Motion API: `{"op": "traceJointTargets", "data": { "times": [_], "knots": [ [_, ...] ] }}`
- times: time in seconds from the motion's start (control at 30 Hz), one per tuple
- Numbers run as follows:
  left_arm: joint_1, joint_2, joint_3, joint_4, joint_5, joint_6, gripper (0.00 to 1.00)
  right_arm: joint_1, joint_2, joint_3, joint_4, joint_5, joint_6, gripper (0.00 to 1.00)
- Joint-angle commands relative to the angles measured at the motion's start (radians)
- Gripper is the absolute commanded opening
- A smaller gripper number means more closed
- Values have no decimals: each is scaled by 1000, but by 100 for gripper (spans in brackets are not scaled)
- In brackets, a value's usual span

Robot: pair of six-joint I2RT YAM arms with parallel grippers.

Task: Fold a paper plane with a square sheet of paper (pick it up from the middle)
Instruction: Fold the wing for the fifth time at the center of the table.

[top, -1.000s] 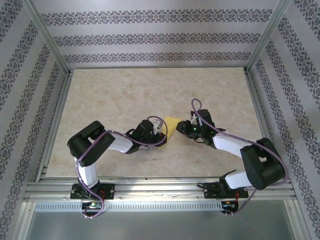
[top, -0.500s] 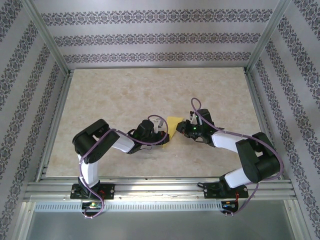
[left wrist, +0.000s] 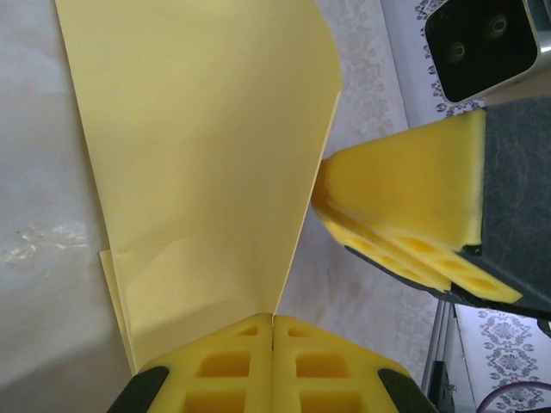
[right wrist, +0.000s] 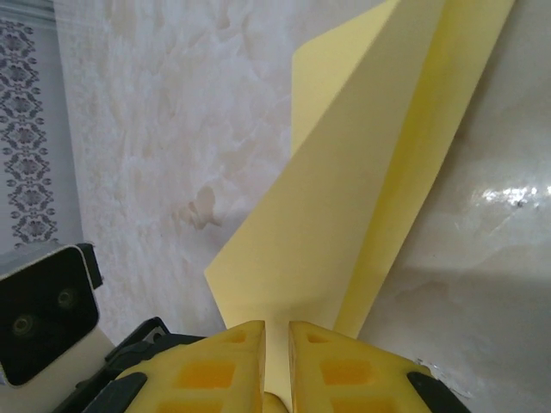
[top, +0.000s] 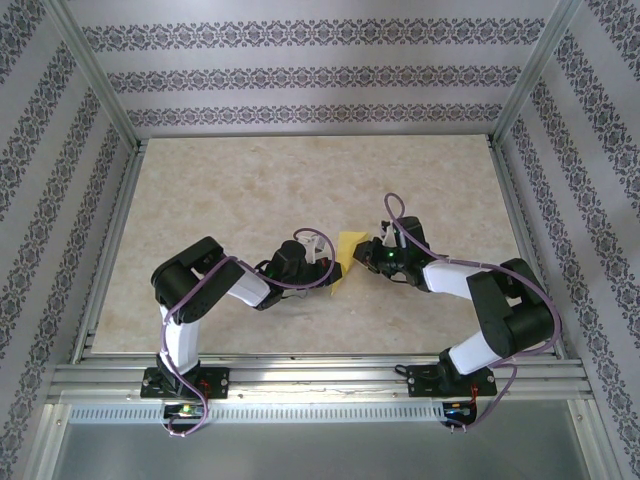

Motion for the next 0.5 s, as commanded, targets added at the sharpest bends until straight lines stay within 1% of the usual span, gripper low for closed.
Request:
{"op": "traceJointTargets", "data": {
  "times": [0.0,0.23,0.47],
  "knots": [
    [17,29,-10,71,16,-43,0,-21,-3,-27,40,-10,19,16],
    [20,60,-20,143,2,-89,0,-33,12,-30,50,-45,13,14],
    [20,47,-19,114,1,-82,0,-33,49,-13,66,-65,20,15]
  ]
}}
